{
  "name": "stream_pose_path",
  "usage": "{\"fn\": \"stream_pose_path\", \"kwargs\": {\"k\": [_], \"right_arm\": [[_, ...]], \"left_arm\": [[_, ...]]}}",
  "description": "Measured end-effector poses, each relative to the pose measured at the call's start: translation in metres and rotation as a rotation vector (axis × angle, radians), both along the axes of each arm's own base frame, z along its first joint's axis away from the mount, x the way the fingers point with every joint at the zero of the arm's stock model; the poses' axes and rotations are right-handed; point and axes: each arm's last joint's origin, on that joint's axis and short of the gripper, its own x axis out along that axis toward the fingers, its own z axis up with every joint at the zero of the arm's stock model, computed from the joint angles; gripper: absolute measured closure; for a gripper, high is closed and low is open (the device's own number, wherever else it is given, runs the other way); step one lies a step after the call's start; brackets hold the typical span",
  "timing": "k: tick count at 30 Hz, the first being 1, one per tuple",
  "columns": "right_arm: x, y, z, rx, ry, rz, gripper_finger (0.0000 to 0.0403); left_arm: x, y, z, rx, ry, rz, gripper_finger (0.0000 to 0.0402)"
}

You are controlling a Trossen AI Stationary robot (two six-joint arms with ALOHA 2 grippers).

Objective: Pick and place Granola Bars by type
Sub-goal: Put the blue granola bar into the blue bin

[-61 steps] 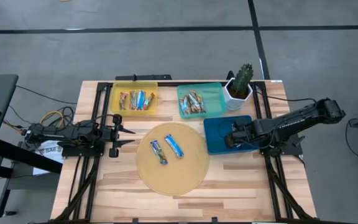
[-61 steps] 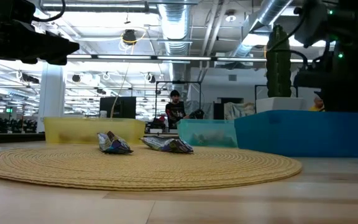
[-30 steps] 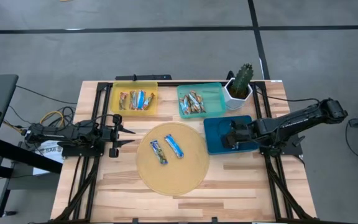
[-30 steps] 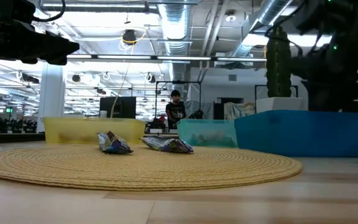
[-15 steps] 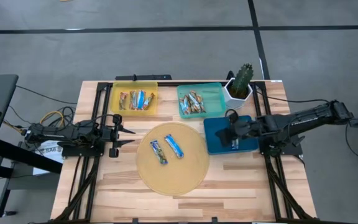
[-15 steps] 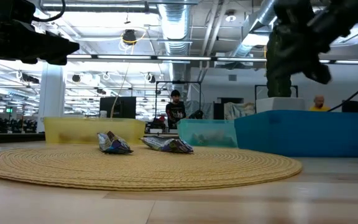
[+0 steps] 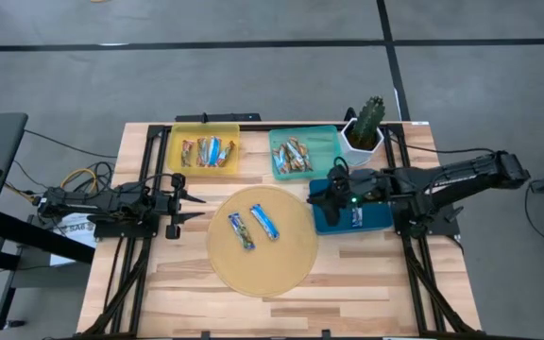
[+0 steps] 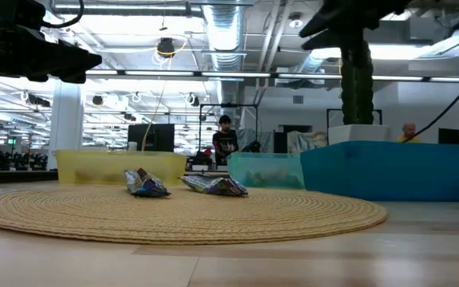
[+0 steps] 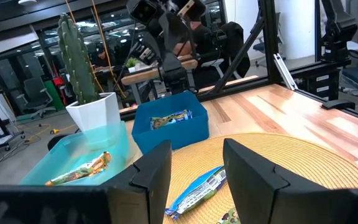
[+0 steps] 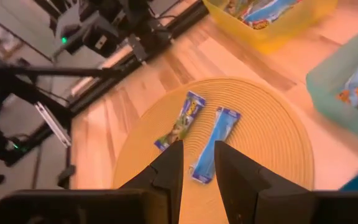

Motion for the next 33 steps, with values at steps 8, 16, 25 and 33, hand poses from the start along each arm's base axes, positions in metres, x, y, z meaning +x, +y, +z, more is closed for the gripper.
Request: {"fn": "stream_pose_path", "kwargs": {"k": [8, 16, 25, 33], "right_arm": [[0.028, 0.003, -0.001, -0.078, 0.051, 0.041, 0.0321], [0.076, 0.007, -0.02, -0.154, 0.153, 0.074, 0.0321], [0.132, 0.013, -0.035, -0.232, 0.274, 0.13, 0.0321], [0.161, 0.016, -0.056, -0.305, 0.435, 0.174, 0.0292]], "left_arm": [[0.0, 0.0, 0.0, 0.0, 0.0, 0.0, 0.0262], [0.0, 0.0, 0.0, 0.0, 0.0, 0.0, 0.0262], [0.0, 0.0, 0.0, 0.0, 0.0, 0.0, 0.0262], [0.0, 0.0, 0.0, 0.0, 0.0, 0.0, 0.0262]]}}
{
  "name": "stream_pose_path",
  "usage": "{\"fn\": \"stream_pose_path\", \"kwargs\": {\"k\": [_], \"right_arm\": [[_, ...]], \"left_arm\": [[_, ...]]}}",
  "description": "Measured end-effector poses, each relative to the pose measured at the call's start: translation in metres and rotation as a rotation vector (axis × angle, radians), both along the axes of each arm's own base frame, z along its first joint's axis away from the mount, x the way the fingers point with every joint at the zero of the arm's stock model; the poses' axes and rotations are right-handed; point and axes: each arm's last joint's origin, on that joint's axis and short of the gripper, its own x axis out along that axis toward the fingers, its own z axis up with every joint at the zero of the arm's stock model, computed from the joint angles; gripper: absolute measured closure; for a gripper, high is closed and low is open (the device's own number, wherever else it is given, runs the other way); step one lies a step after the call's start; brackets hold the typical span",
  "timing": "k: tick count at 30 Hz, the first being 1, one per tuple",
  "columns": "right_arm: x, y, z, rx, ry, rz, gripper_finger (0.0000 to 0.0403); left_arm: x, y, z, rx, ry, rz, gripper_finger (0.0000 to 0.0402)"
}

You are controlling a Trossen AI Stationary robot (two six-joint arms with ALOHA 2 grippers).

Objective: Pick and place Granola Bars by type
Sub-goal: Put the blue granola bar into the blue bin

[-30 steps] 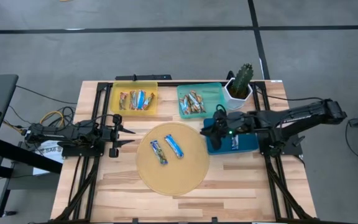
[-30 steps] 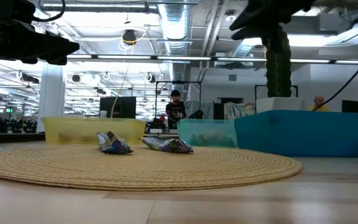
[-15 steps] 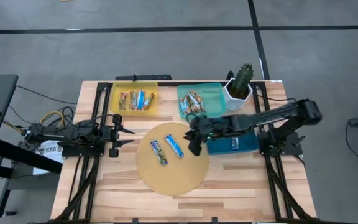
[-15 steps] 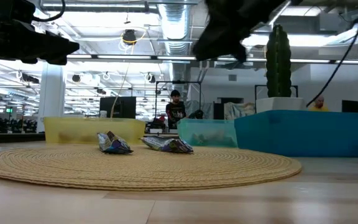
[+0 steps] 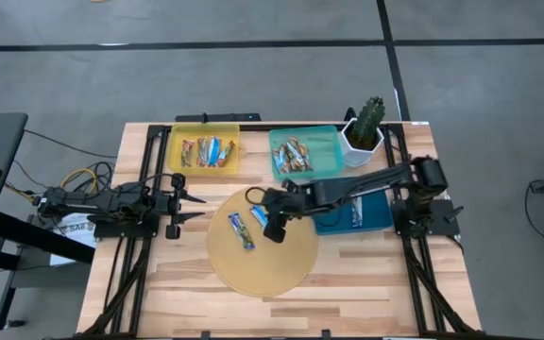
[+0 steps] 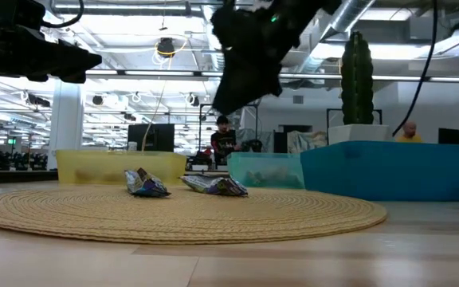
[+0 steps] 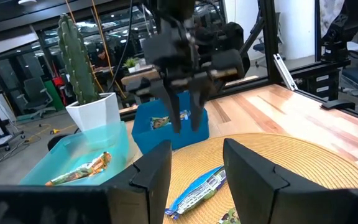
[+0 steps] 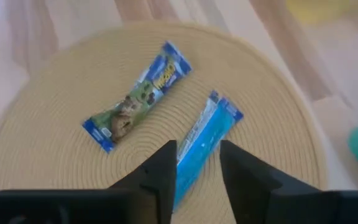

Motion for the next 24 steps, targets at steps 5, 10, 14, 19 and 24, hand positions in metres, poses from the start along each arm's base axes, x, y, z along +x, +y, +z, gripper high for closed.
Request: {"fn": "stream_pose_path", "kwargs": {"k": [5, 10, 14, 19, 24], "right_arm": [[0.013, 0.003, -0.021, -0.007, 0.062, 0.003, 0.024], [0.024, 0.005, -0.035, -0.005, 0.095, -0.001, 0.0187], [0.029, 0.005, -0.046, 0.034, 0.124, -0.066, 0.0169], [0.033, 0.006, -0.059, 0.064, 0.172, -0.127, 0.0172], [0.032, 0.005, -0.064, 0.085, 0.204, -0.179, 0.0179]], "left_arm": [[0.0, 0.0, 0.0, 0.0, 0.0, 0.0, 0.0262], [0.0, 0.0, 0.0, 0.0, 0.0, 0.0, 0.0262], [0.0, 0.0, 0.0, 0.0, 0.0, 0.0, 0.0262], [0.0, 0.0, 0.0, 0.0, 0.0, 0.0, 0.0262], [0.0, 0.0, 0.0, 0.0, 0.0, 0.0, 0.0262]]}}
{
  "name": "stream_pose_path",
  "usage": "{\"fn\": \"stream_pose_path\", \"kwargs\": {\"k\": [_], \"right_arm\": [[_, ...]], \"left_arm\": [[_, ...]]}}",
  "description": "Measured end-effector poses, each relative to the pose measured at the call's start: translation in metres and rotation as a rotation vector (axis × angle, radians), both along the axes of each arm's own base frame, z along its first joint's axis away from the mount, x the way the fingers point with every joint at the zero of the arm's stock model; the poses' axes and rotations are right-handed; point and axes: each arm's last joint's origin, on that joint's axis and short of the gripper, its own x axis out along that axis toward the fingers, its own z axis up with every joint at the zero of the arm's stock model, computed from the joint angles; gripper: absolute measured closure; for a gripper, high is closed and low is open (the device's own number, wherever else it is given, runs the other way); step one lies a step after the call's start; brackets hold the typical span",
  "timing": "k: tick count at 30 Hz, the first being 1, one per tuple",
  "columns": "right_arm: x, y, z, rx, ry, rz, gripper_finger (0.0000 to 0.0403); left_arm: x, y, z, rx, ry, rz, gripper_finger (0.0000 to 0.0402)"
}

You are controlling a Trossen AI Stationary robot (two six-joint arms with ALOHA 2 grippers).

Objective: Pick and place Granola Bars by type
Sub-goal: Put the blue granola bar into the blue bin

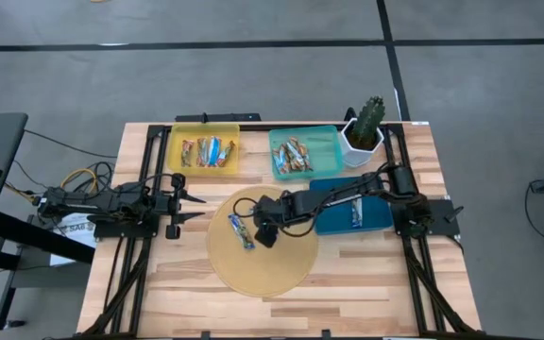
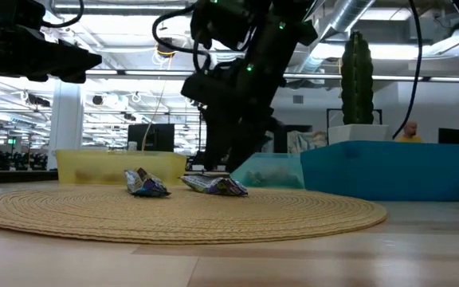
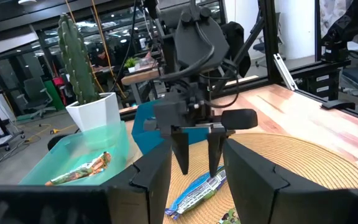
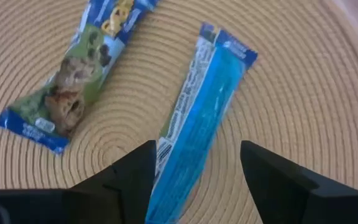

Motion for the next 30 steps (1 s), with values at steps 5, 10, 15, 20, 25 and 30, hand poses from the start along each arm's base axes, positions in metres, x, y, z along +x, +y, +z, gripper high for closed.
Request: {"fn": "stream_pose_path", "kwargs": {"k": [5, 10, 15, 20, 25, 30], "right_arm": [[-0.003, 0.0, -0.001, -0.04, 0.02, -0.056, 0.0177], [-0.002, 0.003, -0.006, -0.039, 0.027, -0.053, 0.0174], [0.008, 0.007, -0.019, -0.01, 0.031, -0.035, 0.0175], [0.012, 0.008, -0.026, -0.016, 0.044, -0.028, 0.0175], [0.012, 0.01, -0.026, -0.022, 0.044, -0.01, 0.0188], [0.012, 0.01, -0.026, -0.021, 0.043, -0.007, 0.0227]], "left_arm": [[0.0, 0.0, 0.0, 0.0, 0.0, 0.0, 0.0262], [0.0, 0.0, 0.0, 0.0, 0.0, 0.0, 0.0262], [0.0, 0.0, 0.0, 0.0, 0.0, 0.0, 0.0262], [0.0, 0.0, 0.0, 0.0, 0.0, 0.0, 0.0262], [0.0, 0.0, 0.0, 0.0, 0.0, 0.0, 0.0262], [0.0, 0.0, 0.0, 0.0, 0.0, 0.0, 0.0262]]}}
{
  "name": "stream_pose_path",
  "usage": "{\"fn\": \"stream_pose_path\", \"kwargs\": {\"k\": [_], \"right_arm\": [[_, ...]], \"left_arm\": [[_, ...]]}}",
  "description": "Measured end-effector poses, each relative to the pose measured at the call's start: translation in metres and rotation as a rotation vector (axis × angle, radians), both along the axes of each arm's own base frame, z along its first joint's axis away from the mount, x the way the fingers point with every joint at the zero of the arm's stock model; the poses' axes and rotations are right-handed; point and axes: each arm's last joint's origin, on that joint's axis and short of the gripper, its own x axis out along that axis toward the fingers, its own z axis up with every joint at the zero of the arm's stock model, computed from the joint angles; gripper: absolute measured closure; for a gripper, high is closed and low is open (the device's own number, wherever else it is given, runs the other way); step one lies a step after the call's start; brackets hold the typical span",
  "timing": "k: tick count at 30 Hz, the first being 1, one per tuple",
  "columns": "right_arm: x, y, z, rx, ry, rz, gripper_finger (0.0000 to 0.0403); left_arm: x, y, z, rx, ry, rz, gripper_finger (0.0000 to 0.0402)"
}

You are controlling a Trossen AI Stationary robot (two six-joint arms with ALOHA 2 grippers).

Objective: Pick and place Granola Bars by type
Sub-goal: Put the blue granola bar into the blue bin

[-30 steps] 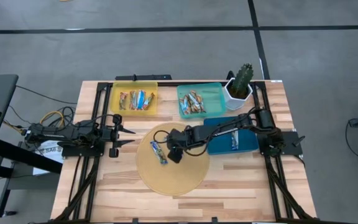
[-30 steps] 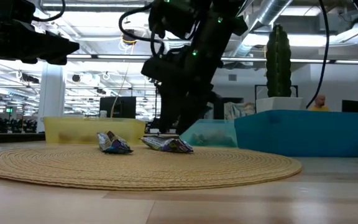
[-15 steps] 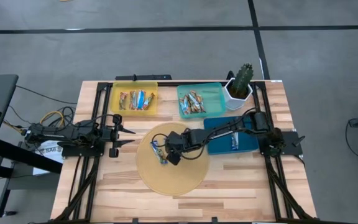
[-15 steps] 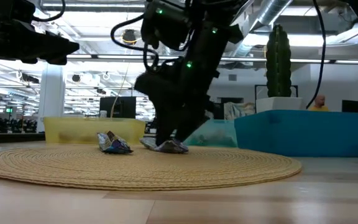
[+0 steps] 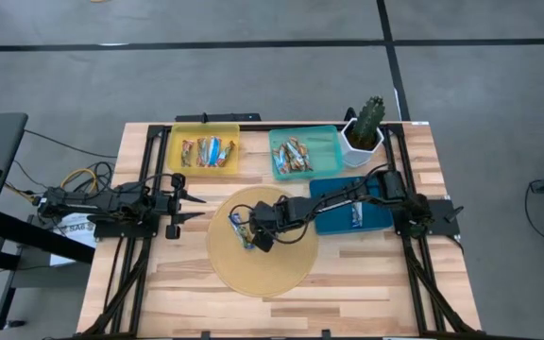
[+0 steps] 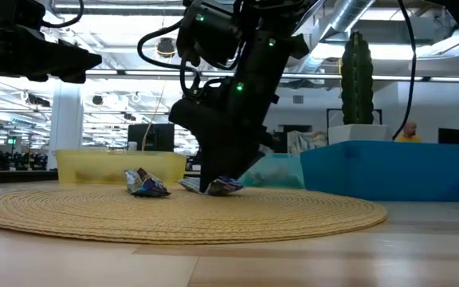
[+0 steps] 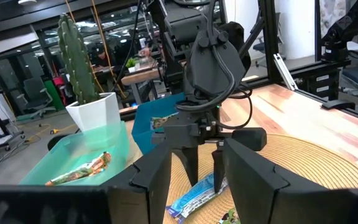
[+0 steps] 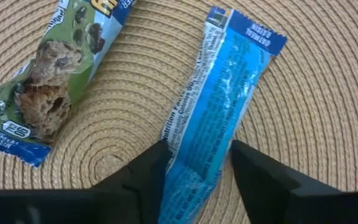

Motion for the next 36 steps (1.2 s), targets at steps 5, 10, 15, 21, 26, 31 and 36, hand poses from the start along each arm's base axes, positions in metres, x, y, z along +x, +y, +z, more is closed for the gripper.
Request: {"fn": "stream_pose_path", "kwargs": {"k": [5, 10, 15, 21, 26, 31, 36], "right_arm": [[0.001, 0.0, 0.0, -0.002, -0.006, 0.008, 0.0285], [0.002, 0.001, 0.001, -0.013, -0.017, 0.042, 0.0335], [0.003, 0.002, 0.008, -0.016, -0.046, 0.058, 0.0369], [0.003, 0.003, 0.02, -0.043, -0.081, 0.077, 0.0397], [-0.002, 0.001, 0.038, -0.093, -0.105, 0.072, 0.0397], [-0.01, -0.002, 0.061, -0.143, -0.123, 0.054, 0.0391], [-0.028, -0.006, 0.091, -0.184, -0.107, 0.022, 0.0395]], "left_arm": [[0.0, 0.0, 0.0, 0.0, 0.0, 0.0, 0.0262], [0.0, 0.0, 0.0, 0.0, 0.0, 0.001, 0.0262], [0.0, 0.0, 0.0, 0.0, 0.0, 0.001, 0.0262], [0.0, 0.0, 0.0, 0.0, 0.0, 0.001, 0.0262], [0.0, 0.0, 0.0, 0.0, 0.0, 0.0, 0.0262], [0.0, 0.0, 0.0, 0.0, 0.0, 0.0, 0.0262], [0.0, 0.0, 0.0, 0.0, 0.0, 0.0, 0.0262]]}}
